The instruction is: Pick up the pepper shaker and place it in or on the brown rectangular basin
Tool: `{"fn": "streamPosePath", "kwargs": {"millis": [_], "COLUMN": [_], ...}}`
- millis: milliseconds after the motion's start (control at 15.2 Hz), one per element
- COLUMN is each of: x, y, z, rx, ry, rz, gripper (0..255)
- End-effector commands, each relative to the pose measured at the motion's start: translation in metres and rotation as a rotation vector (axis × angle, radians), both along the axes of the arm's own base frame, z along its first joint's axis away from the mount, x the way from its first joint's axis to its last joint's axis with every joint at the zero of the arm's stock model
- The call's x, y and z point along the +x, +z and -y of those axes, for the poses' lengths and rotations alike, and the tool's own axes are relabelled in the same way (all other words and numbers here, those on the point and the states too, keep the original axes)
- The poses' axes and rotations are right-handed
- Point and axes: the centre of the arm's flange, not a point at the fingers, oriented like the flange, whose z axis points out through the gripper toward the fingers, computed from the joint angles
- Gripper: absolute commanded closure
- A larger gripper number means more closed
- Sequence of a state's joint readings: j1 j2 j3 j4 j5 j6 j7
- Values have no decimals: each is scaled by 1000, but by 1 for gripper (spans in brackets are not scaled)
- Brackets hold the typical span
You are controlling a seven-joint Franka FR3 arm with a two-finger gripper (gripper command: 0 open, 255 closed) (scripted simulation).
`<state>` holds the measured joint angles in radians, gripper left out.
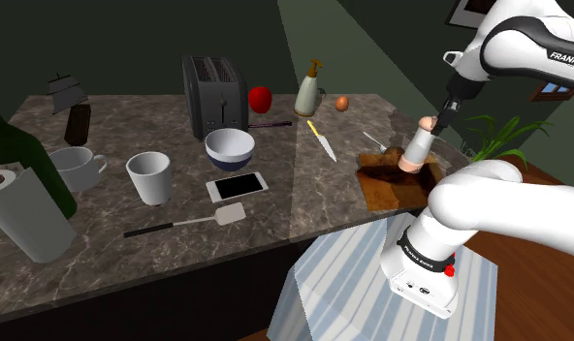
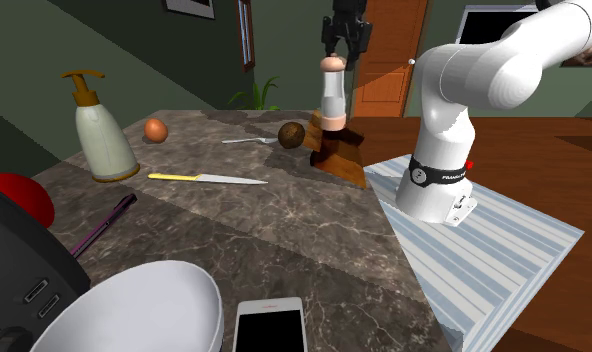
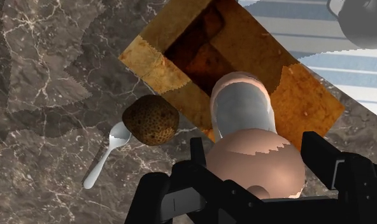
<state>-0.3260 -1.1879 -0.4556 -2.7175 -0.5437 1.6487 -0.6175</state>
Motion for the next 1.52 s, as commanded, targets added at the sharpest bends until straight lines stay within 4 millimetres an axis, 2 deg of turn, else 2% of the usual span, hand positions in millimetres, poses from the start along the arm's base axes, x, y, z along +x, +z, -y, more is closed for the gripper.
{"fn": "streamPosePath", "kwargs": {"millis": [0,330,396,726,990,1452], "x": [0,0,0,0,0,0], "y": [-1,-1,-1,-1,48,48], "z": [0,0,0,0,-7,-7], "rx": [0,0,0,0,0,0], "ry": [0,0,0,0,0,0], "rz": [0,0,0,0,0,0], "gripper": [255,255,0,0,0,0]}}
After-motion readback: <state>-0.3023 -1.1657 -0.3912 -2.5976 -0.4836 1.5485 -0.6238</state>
